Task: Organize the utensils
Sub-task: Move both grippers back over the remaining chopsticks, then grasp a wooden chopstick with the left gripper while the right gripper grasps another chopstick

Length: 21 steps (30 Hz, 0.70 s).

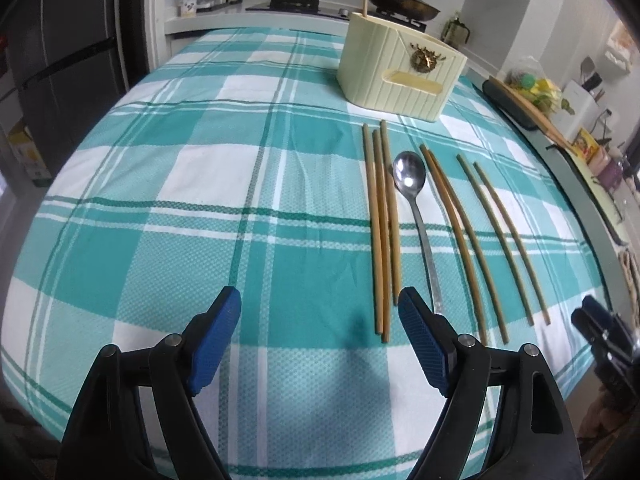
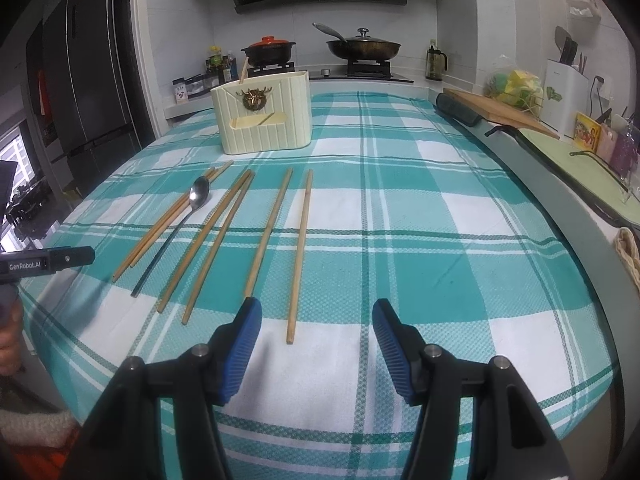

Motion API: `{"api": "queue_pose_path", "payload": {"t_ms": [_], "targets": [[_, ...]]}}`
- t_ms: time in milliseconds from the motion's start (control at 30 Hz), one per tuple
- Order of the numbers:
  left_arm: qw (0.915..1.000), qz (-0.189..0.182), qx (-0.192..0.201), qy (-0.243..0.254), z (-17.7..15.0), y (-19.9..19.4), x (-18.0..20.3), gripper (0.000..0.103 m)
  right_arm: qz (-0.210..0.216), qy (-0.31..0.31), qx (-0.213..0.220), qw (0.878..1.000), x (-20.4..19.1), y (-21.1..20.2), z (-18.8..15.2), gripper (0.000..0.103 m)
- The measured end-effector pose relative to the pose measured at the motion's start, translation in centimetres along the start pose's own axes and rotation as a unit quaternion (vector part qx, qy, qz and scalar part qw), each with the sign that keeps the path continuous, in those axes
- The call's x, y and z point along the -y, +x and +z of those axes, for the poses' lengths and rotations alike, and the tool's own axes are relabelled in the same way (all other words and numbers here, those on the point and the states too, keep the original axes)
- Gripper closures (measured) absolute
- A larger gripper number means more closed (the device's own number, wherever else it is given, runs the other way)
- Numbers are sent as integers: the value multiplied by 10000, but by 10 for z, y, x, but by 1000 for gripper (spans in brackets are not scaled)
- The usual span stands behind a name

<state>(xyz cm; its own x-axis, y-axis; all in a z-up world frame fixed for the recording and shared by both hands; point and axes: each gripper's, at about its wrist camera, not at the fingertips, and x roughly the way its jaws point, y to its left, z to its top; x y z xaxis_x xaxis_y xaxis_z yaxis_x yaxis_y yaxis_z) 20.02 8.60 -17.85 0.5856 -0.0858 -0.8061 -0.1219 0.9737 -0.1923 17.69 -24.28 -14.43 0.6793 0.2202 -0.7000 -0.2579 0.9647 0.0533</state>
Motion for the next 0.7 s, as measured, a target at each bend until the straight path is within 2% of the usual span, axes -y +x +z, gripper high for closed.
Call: {"api": "queue_pose_path", "payload": {"t_ms": [100, 367, 600, 700], "targets": [[10000, -3, -49, 79, 17, 18, 2, 21, 56, 40, -52, 10000, -1, 3, -1, 44], [9963, 304, -211, 774, 52, 59, 20, 21, 86, -26, 7, 10000, -5, 1, 0, 44], [9942, 373, -294, 966, 58, 74, 25, 19, 129, 57, -27, 9999, -2, 3, 0, 44], [9919, 523, -386, 1090, 57, 80, 29, 17, 150, 64, -39, 9999, -2, 4, 0, 44]]}}
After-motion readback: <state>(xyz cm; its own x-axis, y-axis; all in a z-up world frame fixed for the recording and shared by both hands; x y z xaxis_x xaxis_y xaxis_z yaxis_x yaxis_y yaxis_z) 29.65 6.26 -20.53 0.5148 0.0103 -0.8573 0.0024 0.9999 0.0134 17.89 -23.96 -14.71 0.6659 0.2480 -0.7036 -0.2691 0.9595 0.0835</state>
